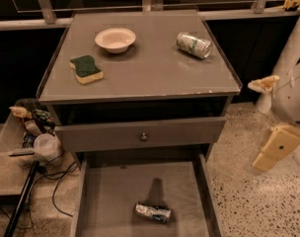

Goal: Pick redbull can from middle drawer and place on counter

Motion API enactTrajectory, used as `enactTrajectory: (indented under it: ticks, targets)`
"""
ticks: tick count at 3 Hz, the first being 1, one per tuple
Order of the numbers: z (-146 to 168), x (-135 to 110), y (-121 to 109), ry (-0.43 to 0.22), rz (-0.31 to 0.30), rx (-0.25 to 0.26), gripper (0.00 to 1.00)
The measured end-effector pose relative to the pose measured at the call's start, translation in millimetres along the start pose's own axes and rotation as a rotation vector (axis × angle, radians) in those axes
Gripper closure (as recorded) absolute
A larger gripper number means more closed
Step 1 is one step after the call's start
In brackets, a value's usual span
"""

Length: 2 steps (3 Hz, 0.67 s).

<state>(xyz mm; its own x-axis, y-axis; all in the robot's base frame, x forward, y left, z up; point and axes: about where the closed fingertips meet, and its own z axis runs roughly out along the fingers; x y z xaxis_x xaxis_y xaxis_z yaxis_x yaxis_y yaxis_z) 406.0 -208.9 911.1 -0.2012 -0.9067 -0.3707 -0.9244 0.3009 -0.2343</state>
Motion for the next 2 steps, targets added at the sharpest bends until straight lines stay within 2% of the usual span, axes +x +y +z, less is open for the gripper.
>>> enactTrajectory:
  ticks: [1,2]
  targets:
    - [39,20,27,-0.065,0.048,-0.014,0.00]
    - [94,36,65,-0.068,0.078,-0.031,0.00]
